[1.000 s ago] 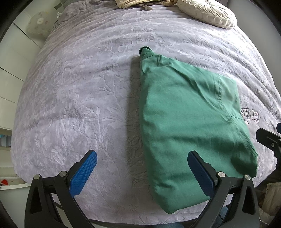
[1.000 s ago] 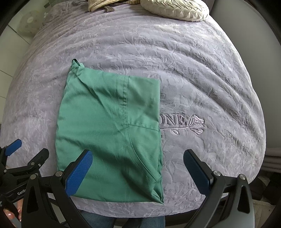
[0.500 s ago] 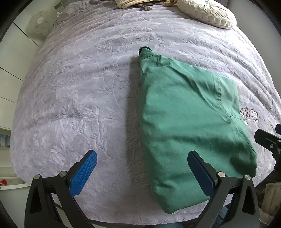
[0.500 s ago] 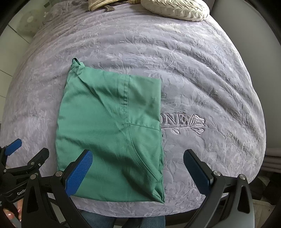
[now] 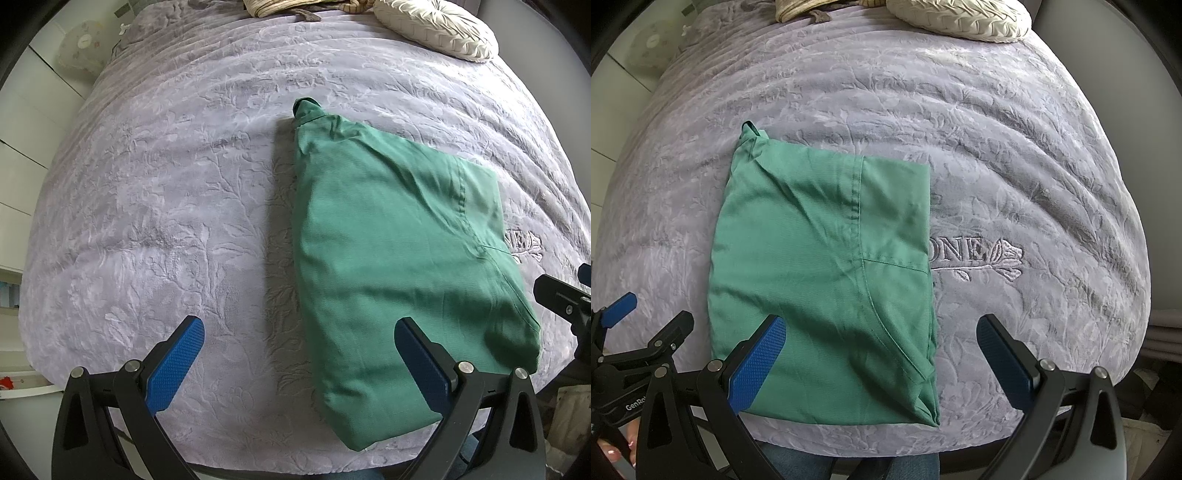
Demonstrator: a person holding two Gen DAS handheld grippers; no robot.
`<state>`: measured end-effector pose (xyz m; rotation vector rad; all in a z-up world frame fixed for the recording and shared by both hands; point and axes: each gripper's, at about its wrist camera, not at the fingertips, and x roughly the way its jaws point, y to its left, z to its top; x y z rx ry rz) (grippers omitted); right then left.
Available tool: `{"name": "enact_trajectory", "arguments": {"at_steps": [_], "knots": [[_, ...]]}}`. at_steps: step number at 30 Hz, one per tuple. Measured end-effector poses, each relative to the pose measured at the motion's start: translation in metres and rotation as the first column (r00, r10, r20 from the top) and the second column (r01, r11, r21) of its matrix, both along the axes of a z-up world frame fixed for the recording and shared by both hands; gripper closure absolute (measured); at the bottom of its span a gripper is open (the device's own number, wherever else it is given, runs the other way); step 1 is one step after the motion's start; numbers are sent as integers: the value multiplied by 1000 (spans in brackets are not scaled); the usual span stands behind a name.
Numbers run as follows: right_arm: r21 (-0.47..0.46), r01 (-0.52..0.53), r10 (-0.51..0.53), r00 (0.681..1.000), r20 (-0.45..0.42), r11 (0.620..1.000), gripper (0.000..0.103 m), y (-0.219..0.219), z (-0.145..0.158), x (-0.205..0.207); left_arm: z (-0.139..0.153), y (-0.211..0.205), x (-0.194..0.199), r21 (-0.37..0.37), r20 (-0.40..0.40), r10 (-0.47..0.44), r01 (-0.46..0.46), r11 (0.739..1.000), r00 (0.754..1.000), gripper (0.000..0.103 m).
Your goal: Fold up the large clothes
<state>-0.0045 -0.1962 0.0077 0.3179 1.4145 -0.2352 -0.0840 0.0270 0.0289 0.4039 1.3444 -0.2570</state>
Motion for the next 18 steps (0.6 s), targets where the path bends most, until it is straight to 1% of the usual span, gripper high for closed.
{"name": "enact_trajectory", "arguments": {"at_steps": [7, 18], "knots": [[1, 1, -1, 1000, -1, 1000, 0, 2, 0, 0, -2, 3, 0, 5, 0, 9, -9, 1000, 1000, 0], [-2, -2, 2, 1000, -5, 1000, 0, 4, 0, 1, -2, 7, 1, -8, -7, 13, -13, 1000, 1000, 0]]}}
